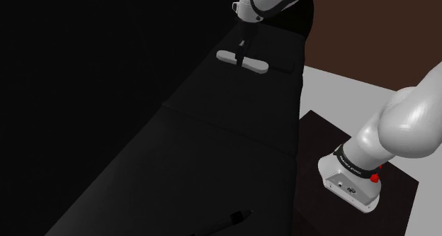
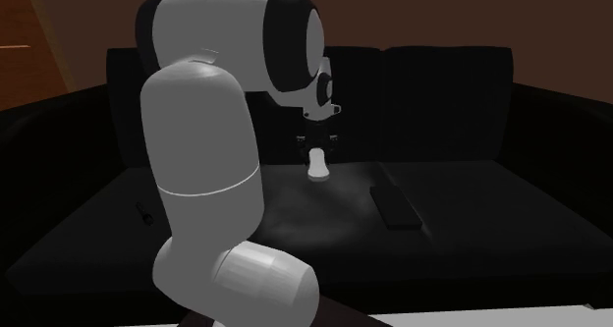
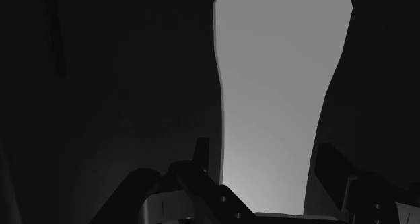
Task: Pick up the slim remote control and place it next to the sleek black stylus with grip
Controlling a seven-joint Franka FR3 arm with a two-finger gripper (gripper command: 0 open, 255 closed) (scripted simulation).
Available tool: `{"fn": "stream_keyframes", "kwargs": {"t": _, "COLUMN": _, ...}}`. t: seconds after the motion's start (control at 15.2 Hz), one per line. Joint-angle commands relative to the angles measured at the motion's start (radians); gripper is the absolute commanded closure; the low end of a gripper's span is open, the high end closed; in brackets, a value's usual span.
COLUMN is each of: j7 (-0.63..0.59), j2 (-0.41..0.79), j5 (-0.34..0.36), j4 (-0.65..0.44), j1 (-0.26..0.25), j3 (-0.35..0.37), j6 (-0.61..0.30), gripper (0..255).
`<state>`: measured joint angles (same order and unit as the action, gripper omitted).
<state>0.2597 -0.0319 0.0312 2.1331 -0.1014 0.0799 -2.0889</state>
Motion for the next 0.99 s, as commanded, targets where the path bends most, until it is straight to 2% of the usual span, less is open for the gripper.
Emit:
{"fn": "stream_keyframes", "kwargs": {"t": 0.0, "j7": -0.043, "j2": -0.014, "j5": -0.002, "j4": 0.017, "j1": -0.021, "j3": 0.022, "j6": -0.002, "gripper": 255}}
{"fn": "stream_keyframes", "kwargs": {"t": 0.46, "j7": -0.211, "j2": -0.025, "j5": -0.013, "j4": 0.027, "j1": -0.104, "j3": 0.114, "j6": 0.003, "gripper": 255}}
{"fn": "stream_keyframes", "kwargs": {"t": 0.92, "j7": -0.386, "j2": 0.012, "j5": -0.011, "j4": -0.02, "j1": -0.186, "j3": 0.205, "j6": 0.017, "gripper": 255}}
